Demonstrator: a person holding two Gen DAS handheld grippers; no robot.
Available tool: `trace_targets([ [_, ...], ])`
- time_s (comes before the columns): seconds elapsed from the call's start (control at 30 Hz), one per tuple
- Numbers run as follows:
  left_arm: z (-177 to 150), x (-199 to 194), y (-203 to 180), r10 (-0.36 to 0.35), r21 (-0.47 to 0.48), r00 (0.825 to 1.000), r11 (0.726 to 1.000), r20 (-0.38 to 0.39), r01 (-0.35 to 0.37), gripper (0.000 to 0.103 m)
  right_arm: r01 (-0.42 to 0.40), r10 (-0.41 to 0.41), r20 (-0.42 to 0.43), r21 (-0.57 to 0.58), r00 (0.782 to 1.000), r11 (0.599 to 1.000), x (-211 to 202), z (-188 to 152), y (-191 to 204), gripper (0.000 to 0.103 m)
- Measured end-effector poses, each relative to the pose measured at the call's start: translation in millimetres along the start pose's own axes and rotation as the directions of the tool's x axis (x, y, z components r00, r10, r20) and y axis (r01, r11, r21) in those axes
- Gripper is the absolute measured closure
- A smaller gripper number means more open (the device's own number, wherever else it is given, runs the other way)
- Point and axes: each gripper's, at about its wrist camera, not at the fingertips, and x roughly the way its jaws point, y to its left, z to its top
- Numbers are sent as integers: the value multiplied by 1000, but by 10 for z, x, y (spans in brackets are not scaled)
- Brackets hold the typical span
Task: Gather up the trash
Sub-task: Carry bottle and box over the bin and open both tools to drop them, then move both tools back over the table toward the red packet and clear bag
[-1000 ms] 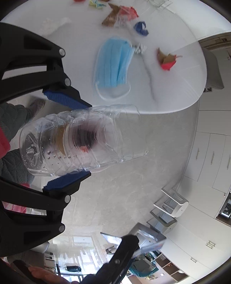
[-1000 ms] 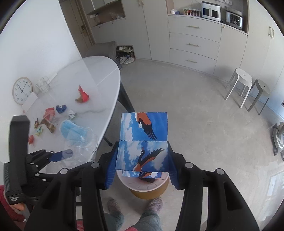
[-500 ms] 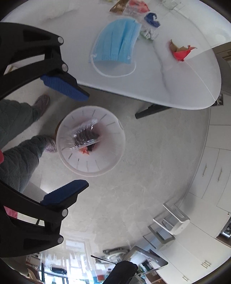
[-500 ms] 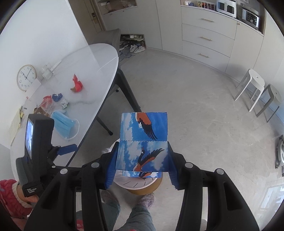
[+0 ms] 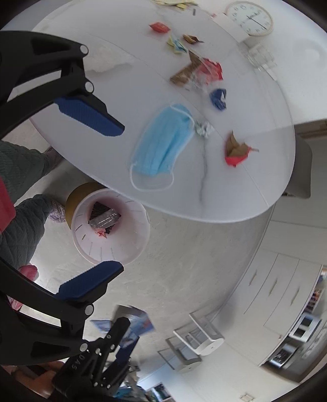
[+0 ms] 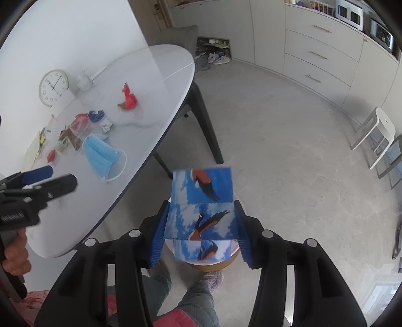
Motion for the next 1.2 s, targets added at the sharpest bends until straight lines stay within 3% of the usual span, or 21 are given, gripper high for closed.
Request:
trace_targets([
  [0.33,-120,-177,244,18,-37,1000,999,23,-17,8,5,-5,3,-31,1000,1000,26,-31,224,49],
  [0.43,-146,-197,277,14,-37,1000,999,23,-13,8,14,-13,15,-32,1000,999,-30,-18,260,37],
  [0.5,-153,-202,290,11,-40,1000,999,24,-10,8,34,-33,24,-28,999,999,-62,-9,278,20],
  [0.6,-181,-237,349,6,-53,999,999,31,-5,8,54,-53,42,-16,998,998,-118,7,310,6],
  [1.0,-258,-347,564,27,-113,999,993,46,-22,8,36,-33,41,-70,999,997,-136,72,562,4],
  [1.2,-319,-376,876,36,-165,998,986,43,-28,8,29,-24,47,-104,999,994,-94,158,863,3],
])
